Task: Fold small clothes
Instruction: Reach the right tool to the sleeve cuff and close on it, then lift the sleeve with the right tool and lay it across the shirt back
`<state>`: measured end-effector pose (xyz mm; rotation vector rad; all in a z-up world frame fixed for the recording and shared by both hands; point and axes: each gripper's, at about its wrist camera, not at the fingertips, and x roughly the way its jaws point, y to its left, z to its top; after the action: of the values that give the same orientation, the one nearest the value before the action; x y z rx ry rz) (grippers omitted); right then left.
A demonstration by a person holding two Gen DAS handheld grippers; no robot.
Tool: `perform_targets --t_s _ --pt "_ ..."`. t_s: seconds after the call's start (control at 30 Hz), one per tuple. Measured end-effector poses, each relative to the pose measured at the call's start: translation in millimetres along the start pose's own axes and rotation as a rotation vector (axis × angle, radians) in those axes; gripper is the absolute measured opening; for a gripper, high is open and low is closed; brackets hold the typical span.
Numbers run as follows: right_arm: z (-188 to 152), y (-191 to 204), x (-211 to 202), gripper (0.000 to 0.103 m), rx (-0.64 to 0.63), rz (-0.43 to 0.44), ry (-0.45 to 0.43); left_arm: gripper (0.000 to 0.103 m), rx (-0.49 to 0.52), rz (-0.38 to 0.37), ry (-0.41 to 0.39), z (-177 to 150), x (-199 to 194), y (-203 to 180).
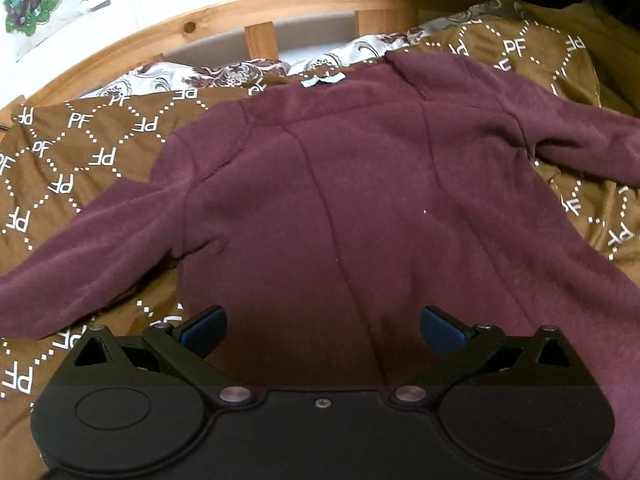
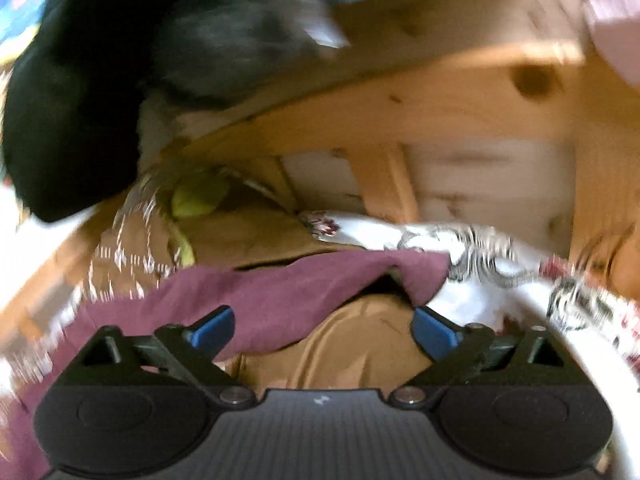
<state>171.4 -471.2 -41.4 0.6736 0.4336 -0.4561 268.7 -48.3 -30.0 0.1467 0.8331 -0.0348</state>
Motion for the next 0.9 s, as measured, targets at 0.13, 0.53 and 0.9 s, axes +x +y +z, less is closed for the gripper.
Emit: perform_targets --t_s 0.13,0.53,0.9 --pt "13.7 -20.8 9.9 0.092 0.226 -0.036 -0.031 0.102 0.007 -0.002 0.009 -2.2 -1.3 4.1" --pt "26.0 48.1 -11.4 0.007 -0.031 -0.077 -0.302 0.102 -0.104 0.042 -0.071 12.0 -50.5 53.1" --pt "-97.9 210.7 -87.0 0.006 -0.906 0.474 -0.513 0.102 -0.31 0.087 -0.176 15.6 -83.3 123.9"
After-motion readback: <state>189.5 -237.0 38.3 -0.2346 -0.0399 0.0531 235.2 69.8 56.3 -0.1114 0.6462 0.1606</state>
